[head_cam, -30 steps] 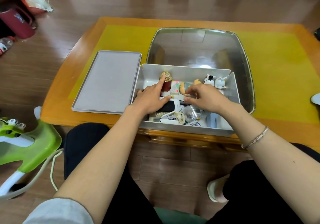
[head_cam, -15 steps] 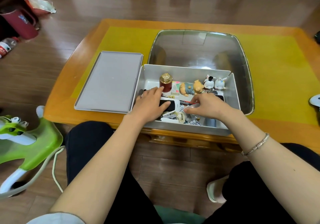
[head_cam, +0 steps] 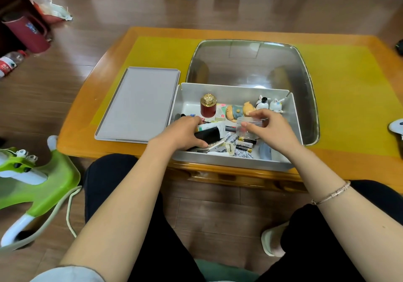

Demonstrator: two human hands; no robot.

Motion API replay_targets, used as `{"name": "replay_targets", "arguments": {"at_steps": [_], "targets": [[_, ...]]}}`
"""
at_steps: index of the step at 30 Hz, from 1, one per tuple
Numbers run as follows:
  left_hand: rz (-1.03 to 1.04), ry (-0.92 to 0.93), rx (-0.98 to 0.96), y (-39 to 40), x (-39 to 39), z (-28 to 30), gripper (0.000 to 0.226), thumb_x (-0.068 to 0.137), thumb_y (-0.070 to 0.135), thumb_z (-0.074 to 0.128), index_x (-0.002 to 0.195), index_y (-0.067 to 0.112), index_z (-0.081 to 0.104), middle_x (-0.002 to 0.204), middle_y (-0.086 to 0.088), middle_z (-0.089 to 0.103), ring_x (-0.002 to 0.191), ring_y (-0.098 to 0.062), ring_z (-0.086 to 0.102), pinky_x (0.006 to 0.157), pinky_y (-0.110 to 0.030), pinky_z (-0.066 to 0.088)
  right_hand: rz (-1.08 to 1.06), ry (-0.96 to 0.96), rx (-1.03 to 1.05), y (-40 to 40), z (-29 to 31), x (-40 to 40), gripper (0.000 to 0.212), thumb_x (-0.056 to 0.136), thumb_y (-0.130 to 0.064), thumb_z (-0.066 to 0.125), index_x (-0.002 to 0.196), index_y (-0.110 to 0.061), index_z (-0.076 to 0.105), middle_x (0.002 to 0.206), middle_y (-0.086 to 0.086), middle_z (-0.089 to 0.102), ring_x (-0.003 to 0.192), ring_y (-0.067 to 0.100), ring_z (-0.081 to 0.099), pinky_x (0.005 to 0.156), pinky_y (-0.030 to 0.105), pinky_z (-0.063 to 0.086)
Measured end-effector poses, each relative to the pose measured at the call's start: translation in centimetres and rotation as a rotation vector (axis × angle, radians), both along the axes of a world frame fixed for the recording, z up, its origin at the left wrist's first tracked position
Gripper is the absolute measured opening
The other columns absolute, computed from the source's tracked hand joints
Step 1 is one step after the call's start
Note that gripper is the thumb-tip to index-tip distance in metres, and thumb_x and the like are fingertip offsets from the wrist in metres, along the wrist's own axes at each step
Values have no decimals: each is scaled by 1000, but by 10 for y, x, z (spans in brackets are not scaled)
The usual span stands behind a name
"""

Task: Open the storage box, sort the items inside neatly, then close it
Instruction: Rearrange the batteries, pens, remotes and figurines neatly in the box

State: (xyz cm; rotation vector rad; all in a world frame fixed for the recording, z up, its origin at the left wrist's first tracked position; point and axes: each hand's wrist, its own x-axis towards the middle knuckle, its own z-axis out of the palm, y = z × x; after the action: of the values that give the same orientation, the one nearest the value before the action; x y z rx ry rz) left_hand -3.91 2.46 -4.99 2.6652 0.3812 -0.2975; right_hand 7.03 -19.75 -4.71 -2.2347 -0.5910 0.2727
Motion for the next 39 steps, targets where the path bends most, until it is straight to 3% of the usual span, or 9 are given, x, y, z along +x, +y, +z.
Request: {"name": "replay_targets", "arguments": {"at_steps": [6, 9, 13, 19, 24, 27, 31, 35, 39], "targets": [[6, -168, 142, -5, 3, 17, 53, 78, 35, 76, 123, 21, 51, 121, -2, 54, 110, -23, 52, 76, -31, 39, -94, -90, 95, -10, 13, 6, 42, 79, -39, 72, 115, -19, 61, 105, -9, 58, 81, 1, 54, 67, 12, 41], [-63, -306, 46, -27, 16, 25, 50, 77, 27, 77, 120, 22, 51, 123, 0, 53, 112, -22, 48, 82, -35, 42, -193, -191, 133, -16, 16, 10, 45, 78, -34, 74, 117, -21, 58, 111, -7, 56, 92, 6, 52, 76, 19, 40], [-212, -238, 39, -68, 38, 15, 55, 80, 27, 74, 128, 19, 47, 128, -5, 52, 118, -25, 45, 91, -40, 44, -294, -276, 173, -28, 19, 15, 48, 74, -27, 75, 118, -18, 57, 115, -1, 56, 104, 15, 52, 90, 25, 42], [-307, -185, -33, -107, 64, -2, 51, 85, 29, 70, 128, 9, 49, 126, -12, 53, 114, -30, 51, 89, -38, 43, -310, -331, 186, -43, 15, 19, 41, 77, -27, 72, 115, -16, 61, 110, -2, 53, 101, 8, 50, 85, 17, 38], [-317, -218, -67, -117, 67, -2, 50, 90, 34, 64, 134, 15, 49, 131, -8, 53, 122, -27, 46, 97, -42, 40, -280, -305, 208, -42, 10, 14, 35, 81, -25, 70, 114, -16, 62, 116, 0, 55, 109, 12, 52, 93, 27, 44], [-274, -262, -98, -106, 56, 5, 52, 91, 38, 60, 137, 20, 46, 140, -4, 47, 129, -24, 39, 106, -44, 34, -247, -295, 231, -39, 9, 10, 36, 80, -26, 72, 114, -19, 60, 114, -6, 52, 104, 11, 53, 88, 24, 46], [-136, -312, -114, -73, 30, 13, 43, 94, 31, 56, 135, 20, 48, 140, -3, 47, 130, -22, 39, 107, -40, 35, -196, -288, 235, -34, 9, 5, 41, 77, -24, 75, 114, -22, 59, 110, -13, 47, 96, 0, 48, 77, 1, 39], [60, -240, 20, -36, 1, 11, 47, 94, 32, 56, 137, 17, 44, 140, -6, 44, 129, -27, 37, 106, -44, 37, -140, -246, 221, -24, 6, -1, 46, 76, -27, 76, 117, -23, 57, 109, -13, 49, 97, 3, 51, 73, 3, 40], [181, -13, 76, -29, -21, -2, 58, 95, 34, 53, 144, 14, 30, 153, -14, 26, 137, -36, 26, 108, -47, 31, -92, -146, 238, -8, -2, -5, 53, 76, -24, 76, 125, -22, 55, 119, -11, 55, 104, 3, 52, 78, 6, 43]]}}
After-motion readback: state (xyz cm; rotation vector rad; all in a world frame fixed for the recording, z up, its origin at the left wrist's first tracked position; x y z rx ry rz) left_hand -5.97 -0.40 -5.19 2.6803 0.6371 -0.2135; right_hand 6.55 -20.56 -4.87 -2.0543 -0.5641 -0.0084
